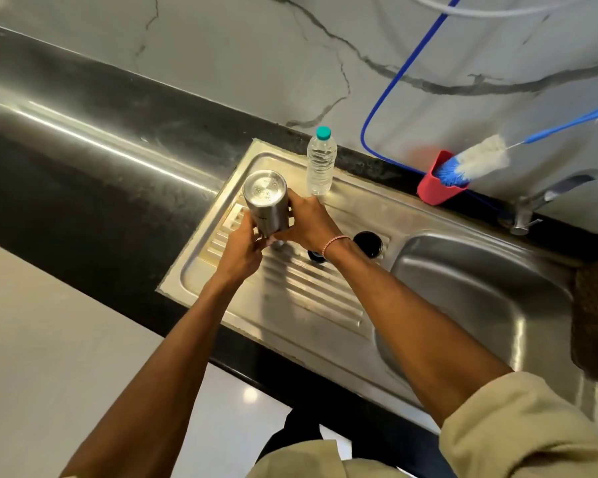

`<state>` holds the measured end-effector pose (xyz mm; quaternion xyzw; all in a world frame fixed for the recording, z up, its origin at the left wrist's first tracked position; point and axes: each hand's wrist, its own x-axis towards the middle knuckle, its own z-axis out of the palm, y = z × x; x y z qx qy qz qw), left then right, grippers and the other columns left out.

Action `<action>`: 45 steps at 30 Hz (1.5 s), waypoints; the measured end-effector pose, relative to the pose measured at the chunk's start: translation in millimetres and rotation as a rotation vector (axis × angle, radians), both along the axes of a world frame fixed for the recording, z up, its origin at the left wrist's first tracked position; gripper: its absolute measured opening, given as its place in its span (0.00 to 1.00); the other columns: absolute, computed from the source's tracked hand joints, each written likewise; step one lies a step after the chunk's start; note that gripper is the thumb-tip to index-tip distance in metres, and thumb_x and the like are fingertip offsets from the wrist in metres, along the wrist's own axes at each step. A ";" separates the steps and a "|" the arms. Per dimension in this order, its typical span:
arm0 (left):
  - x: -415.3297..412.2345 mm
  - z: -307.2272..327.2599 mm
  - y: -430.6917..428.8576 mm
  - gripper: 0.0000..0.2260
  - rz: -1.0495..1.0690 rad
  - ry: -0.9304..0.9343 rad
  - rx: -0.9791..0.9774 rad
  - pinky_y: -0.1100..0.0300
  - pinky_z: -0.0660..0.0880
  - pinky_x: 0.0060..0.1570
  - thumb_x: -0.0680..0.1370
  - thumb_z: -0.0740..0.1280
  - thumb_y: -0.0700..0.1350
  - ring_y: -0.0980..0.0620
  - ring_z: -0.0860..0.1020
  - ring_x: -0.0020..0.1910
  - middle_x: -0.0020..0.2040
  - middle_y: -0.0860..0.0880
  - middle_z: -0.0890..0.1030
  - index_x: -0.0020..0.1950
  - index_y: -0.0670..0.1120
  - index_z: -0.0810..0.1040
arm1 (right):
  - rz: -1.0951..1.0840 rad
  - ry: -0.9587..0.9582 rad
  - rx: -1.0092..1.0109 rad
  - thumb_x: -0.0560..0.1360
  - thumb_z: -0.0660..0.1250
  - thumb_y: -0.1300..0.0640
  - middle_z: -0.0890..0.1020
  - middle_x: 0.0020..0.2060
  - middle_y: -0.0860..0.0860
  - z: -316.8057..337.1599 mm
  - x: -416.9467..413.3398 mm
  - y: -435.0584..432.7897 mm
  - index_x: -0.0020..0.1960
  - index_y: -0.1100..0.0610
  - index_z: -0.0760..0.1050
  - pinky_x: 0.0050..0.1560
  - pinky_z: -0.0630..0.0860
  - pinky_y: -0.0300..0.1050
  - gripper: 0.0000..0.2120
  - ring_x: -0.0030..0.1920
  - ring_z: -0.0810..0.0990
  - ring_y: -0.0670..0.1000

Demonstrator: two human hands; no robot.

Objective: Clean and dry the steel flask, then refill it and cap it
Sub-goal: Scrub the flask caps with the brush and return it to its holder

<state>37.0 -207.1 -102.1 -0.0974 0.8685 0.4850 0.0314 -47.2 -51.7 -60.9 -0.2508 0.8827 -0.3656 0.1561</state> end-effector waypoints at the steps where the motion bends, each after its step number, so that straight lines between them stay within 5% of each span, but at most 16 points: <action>1: -0.1 -3.1 -0.7 0.29 0.003 -0.010 0.012 0.68 0.76 0.60 0.80 0.69 0.34 0.47 0.75 0.68 0.72 0.43 0.74 0.79 0.41 0.62 | 0.001 -0.002 0.008 0.59 0.85 0.51 0.84 0.56 0.56 -2.5 -0.3 -0.8 0.68 0.57 0.72 0.55 0.81 0.53 0.42 0.52 0.83 0.57; 5: 2.6 -10.3 -0.5 0.29 0.021 -0.035 0.025 0.56 0.78 0.65 0.80 0.70 0.36 0.43 0.76 0.69 0.73 0.43 0.74 0.79 0.43 0.62 | 0.007 -0.008 0.033 0.58 0.86 0.48 0.85 0.55 0.55 -10.5 1.0 -1.8 0.68 0.55 0.72 0.53 0.81 0.53 0.43 0.52 0.83 0.57; 8: 7.2 -11.7 1.6 0.30 0.036 -0.035 0.059 0.77 0.73 0.56 0.81 0.68 0.35 0.48 0.72 0.71 0.76 0.43 0.71 0.80 0.44 0.60 | 0.018 0.005 0.034 0.58 0.85 0.48 0.85 0.55 0.56 -13.0 1.8 -1.6 0.69 0.55 0.71 0.53 0.81 0.53 0.44 0.52 0.83 0.58; 10: 9.1 -12.2 3.7 0.30 0.040 -0.050 0.093 0.79 0.71 0.54 0.82 0.67 0.35 0.45 0.71 0.74 0.77 0.44 0.69 0.81 0.47 0.59 | 0.023 0.008 0.040 0.58 0.86 0.48 0.85 0.55 0.56 -12.7 1.1 -1.4 0.69 0.55 0.71 0.53 0.81 0.53 0.44 0.52 0.83 0.58; 16: 17.3 -8.3 8.6 0.34 0.134 -0.088 0.096 0.47 0.70 0.72 0.80 0.71 0.38 0.45 0.69 0.75 0.79 0.46 0.67 0.81 0.52 0.59 | 0.065 -0.040 0.083 0.60 0.85 0.53 0.81 0.62 0.55 -8.0 -1.3 8.0 0.74 0.52 0.66 0.60 0.79 0.56 0.47 0.60 0.81 0.58; 18: 28.7 -7.0 16.6 0.32 0.299 -0.089 0.070 0.47 0.74 0.68 0.80 0.71 0.36 0.47 0.73 0.72 0.77 0.45 0.69 0.80 0.51 0.62 | 0.033 -0.049 0.087 0.65 0.82 0.57 0.80 0.63 0.54 -6.2 -2.1 24.5 0.75 0.50 0.65 0.62 0.79 0.56 0.43 0.62 0.79 0.56; 21: 53.6 -4.2 39.2 0.15 0.496 0.062 0.003 0.50 0.82 0.56 0.80 0.70 0.38 0.50 0.81 0.56 0.61 0.46 0.79 0.66 0.47 0.75 | -0.080 -0.014 0.020 0.72 0.77 0.57 0.82 0.59 0.51 2.7 -2.7 65.7 0.71 0.50 0.71 0.59 0.80 0.52 0.30 0.57 0.81 0.50; 24: 64.0 -4.8 67.7 0.08 0.418 0.126 -0.040 0.51 0.83 0.49 0.79 0.72 0.38 0.56 0.81 0.46 0.52 0.49 0.82 0.56 0.48 0.80 | -0.188 0.106 0.027 0.74 0.73 0.54 0.83 0.54 0.47 20.3 -5.2 114.8 0.65 0.49 0.76 0.56 0.81 0.50 0.20 0.52 0.82 0.47; 27: 53.1 -5.4 94.6 0.07 0.205 0.143 -0.202 0.52 0.82 0.46 0.80 0.72 0.42 0.51 0.82 0.45 0.54 0.49 0.83 0.57 0.51 0.81 | -0.235 0.256 0.106 0.74 0.71 0.54 0.83 0.54 0.48 49.6 -12.3 162.0 0.63 0.50 0.78 0.55 0.80 0.51 0.17 0.52 0.82 0.49; 31: 17.5 -10.1 114.1 0.17 -0.055 0.029 -0.433 0.47 0.80 0.54 0.81 0.69 0.49 0.47 0.77 0.61 0.69 0.49 0.74 0.70 0.53 0.75 | -0.264 0.641 0.304 0.71 0.71 0.58 0.82 0.51 0.56 108.8 -32.0 219.9 0.57 0.55 0.81 0.54 0.76 0.53 0.15 0.54 0.79 0.61; 34: -4.7 -15.3 119.8 0.21 -0.135 -0.049 -0.523 0.44 0.79 0.56 0.82 0.69 0.47 0.42 0.74 0.66 0.70 0.45 0.72 0.74 0.51 0.73 | -0.261 0.809 0.599 0.71 0.73 0.57 0.80 0.57 0.58 146.6 -58.4 255.6 0.60 0.55 0.80 0.66 0.69 0.62 0.18 0.61 0.75 0.63; 37: -12.0 -22.2 121.6 0.15 -0.146 -0.040 -0.610 0.44 0.79 0.52 0.80 0.69 0.42 0.39 0.75 0.61 0.63 0.42 0.77 0.67 0.46 0.79 | -0.232 0.772 0.941 0.71 0.76 0.54 0.78 0.61 0.62 164.2 -77.1 274.4 0.63 0.56 0.79 0.72 0.56 0.73 0.22 0.65 0.73 0.66; 41: -14.8 -20.7 123.7 0.10 -0.092 -0.049 -0.548 0.45 0.80 0.47 0.77 0.72 0.38 0.39 0.78 0.53 0.58 0.42 0.77 0.58 0.43 0.79 | -0.232 0.629 1.284 0.76 0.70 0.52 0.81 0.56 0.60 177.8 -95.9 279.9 0.58 0.54 0.79 0.72 0.52 0.75 0.13 0.63 0.75 0.64; 45: -17.2 -4.5 132.1 0.12 0.089 0.009 -0.376 0.51 0.75 0.47 0.79 0.70 0.34 0.40 0.79 0.51 0.59 0.40 0.77 0.62 0.40 0.79 | -0.245 0.497 1.303 0.80 0.64 0.53 0.82 0.56 0.55 180.1 -110.5 283.9 0.61 0.53 0.79 0.65 0.68 0.61 0.12 0.58 0.80 0.60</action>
